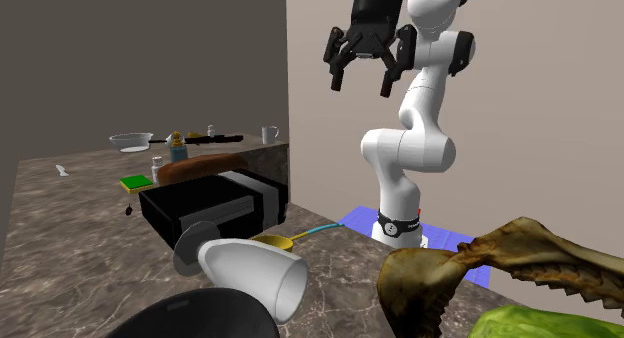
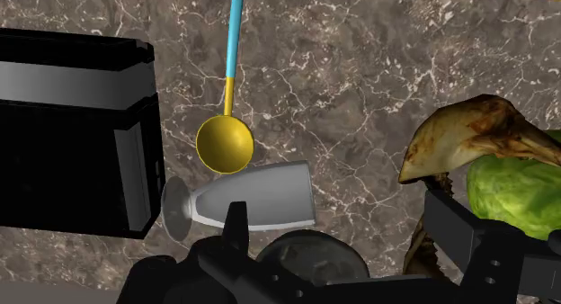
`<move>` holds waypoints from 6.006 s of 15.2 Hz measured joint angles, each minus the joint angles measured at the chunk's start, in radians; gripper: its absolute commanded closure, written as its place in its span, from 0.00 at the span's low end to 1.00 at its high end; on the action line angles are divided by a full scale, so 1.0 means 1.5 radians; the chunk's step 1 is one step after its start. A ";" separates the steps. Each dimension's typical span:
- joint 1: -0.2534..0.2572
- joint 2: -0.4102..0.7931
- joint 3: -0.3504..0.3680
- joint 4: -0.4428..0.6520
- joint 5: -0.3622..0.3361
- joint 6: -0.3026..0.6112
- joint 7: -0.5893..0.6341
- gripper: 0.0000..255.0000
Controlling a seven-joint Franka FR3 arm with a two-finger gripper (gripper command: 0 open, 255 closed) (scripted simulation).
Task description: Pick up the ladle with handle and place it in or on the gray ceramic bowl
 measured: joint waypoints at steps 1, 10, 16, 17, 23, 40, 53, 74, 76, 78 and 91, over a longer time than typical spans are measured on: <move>0.000 0.000 0.000 0.000 0.000 0.000 0.000 0.00; -0.026 0.002 -0.047 -0.156 -0.017 0.140 -0.009 0.00; -0.051 0.043 -0.084 -0.249 -0.033 0.260 -0.015 0.00; -0.056 0.051 -0.091 -0.266 -0.037 0.282 -0.018 0.00; -0.085 0.140 -0.133 -0.332 -0.056 0.424 -0.029 0.00; -0.095 0.247 -0.154 -0.375 -0.067 0.570 -0.031 1.00; -0.095 0.230 -0.153 -0.366 -0.066 0.544 -0.032 1.00; -0.089 0.121 -0.136 -0.242 -0.048 0.311 -0.041 1.00; -0.088 0.115 -0.134 -0.229 -0.046 0.293 -0.040 1.00; -0.088 0.112 -0.134 -0.213 -0.045 0.274 -0.043 1.00; -0.040 0.384 -0.081 0.034 -0.006 0.294 0.029 1.00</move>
